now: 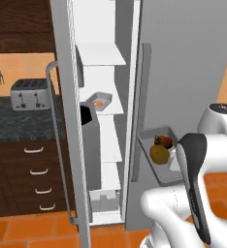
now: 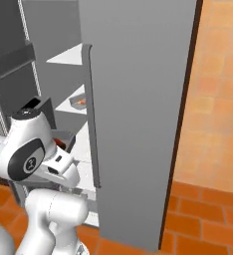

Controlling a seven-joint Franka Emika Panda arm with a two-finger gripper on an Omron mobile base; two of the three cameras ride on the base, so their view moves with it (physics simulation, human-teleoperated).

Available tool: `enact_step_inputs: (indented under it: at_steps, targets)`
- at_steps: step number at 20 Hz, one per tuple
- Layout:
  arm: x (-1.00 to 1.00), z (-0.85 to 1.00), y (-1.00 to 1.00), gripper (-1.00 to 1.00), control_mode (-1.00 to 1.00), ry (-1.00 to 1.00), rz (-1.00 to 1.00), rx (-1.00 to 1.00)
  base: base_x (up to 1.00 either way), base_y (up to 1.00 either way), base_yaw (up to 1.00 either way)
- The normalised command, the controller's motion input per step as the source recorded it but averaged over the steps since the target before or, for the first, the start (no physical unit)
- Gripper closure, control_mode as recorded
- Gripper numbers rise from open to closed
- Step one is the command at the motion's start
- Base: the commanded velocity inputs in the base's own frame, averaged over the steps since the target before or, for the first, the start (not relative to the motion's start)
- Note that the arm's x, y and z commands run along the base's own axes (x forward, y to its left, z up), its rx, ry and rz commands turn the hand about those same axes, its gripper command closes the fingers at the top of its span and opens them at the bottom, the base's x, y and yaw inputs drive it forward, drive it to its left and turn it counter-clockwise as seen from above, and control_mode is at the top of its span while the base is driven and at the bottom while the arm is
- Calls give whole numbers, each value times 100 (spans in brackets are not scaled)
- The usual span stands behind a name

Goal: Take the meat container that has the shrimp and place it on the second highest rack of the freezer. Then take the vegetable container that has the bell pepper and avocado and place it on the highest rack of the freezer.

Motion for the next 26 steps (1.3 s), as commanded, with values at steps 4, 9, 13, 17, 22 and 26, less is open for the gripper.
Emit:
enact_step_inputs:
  at_steps: [4, 9, 13, 17, 22, 26]
  targets:
    - [0, 0, 0, 100, 100, 0, 0, 0, 9, 0, 47]
    - [0, 0, 0, 100, 100, 0, 0, 0, 15, -27, 26]
    - [0, 0, 0, 100, 100, 0, 0, 0, 54, -22, 1]
    - [0, 0, 0, 100, 100, 0, 0, 0, 32, -19, 0]
    - [0, 0, 0, 100, 100, 0, 0, 0, 52, -1, -1]
    - [0, 0, 0, 100, 100, 0, 0, 0, 61, 0, -1]
